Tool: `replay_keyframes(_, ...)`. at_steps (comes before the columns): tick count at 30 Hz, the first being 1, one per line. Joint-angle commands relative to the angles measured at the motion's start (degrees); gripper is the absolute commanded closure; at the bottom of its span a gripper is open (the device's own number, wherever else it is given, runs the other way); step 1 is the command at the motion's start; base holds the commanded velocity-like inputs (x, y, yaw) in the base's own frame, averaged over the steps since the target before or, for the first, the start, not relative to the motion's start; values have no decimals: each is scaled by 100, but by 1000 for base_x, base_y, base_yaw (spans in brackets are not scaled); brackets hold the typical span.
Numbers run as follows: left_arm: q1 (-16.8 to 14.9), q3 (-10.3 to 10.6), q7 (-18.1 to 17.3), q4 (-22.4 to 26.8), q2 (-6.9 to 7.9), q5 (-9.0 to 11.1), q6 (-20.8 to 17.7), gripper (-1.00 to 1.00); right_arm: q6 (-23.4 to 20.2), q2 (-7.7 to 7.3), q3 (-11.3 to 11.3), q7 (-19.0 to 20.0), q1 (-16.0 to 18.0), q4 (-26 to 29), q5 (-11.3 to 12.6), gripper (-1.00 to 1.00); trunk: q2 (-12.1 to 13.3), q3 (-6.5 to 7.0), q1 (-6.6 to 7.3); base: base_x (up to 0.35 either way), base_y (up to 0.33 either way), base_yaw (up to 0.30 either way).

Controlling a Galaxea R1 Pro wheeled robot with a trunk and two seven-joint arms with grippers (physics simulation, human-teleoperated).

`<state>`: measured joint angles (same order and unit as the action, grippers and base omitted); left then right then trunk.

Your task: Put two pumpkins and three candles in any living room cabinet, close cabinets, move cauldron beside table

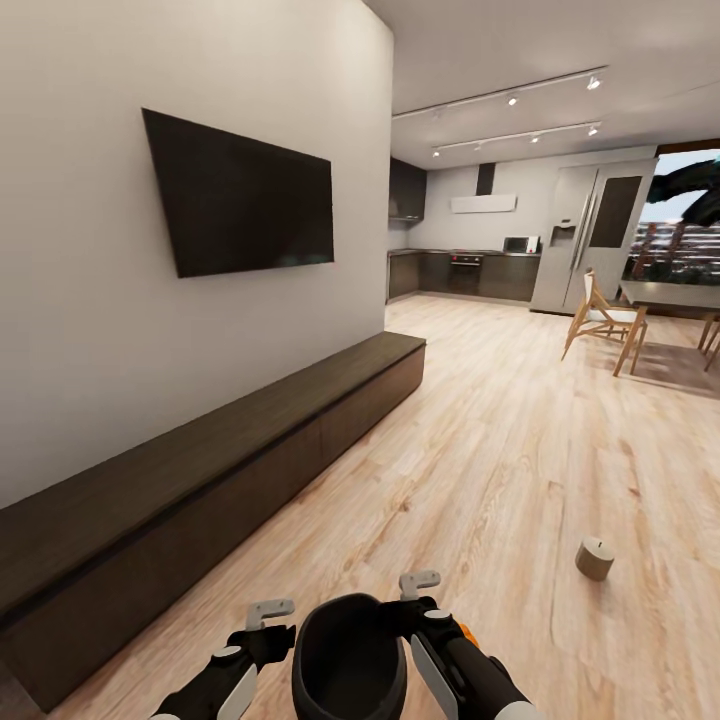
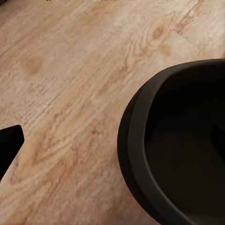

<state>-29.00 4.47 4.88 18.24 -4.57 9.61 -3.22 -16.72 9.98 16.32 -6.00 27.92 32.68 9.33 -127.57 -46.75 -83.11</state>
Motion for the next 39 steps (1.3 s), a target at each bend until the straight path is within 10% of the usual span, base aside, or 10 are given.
replay_keyframes(1, 0, 47, 40, 13, 5, 54, -30, -100, -25, -5, 38, -53, 3, 10, 60, -100, -2, -6, 1, 23, 0, 0)
replay_keyframes(9, 0, 50, 40, 13, 0, 53, -30, -100, -30, -12, 40, 8, 3, 10, 60, -100, -2, -6, 1, 5, 0, 0)
replay_keyframes(39, 0, 43, 92, 13, 8, 87, -30, -100, -103, -5, 38, -68, 3, -60, 51, -100, -1206, -544, -658, 0, 0, 0)
